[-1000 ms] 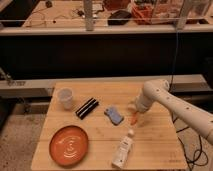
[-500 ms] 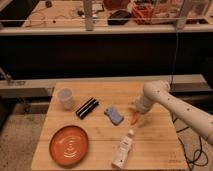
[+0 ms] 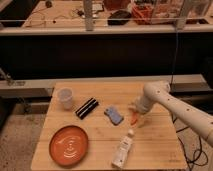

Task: Place the pepper on the white sponge

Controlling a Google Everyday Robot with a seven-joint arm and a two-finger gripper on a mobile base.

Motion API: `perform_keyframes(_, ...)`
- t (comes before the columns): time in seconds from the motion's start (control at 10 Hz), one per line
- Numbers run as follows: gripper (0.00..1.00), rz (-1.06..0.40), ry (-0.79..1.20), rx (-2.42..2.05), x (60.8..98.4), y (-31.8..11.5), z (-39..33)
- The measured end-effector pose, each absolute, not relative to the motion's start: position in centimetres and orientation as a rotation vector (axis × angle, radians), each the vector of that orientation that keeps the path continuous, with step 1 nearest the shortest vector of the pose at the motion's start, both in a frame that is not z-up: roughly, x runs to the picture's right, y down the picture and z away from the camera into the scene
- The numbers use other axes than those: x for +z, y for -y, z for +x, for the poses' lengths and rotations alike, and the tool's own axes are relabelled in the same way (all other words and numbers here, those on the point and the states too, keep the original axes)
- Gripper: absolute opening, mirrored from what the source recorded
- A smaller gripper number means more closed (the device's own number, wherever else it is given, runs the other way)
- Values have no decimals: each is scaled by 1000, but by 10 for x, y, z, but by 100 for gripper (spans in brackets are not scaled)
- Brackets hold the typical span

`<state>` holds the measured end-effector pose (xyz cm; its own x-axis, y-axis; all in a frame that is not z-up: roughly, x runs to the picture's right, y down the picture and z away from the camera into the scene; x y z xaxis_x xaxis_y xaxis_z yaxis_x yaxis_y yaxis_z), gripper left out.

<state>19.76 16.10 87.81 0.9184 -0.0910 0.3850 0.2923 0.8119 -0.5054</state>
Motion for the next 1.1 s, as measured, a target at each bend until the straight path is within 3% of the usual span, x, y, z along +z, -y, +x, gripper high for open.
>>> perform_keyframes(0.2,75,-591,358,-203,879,-161,198)
perform_keyframes(0.9,4,-588,364,-171,880,-157,202)
perform_keyframes(1.1,0,-590,365,-184,879,-154,202)
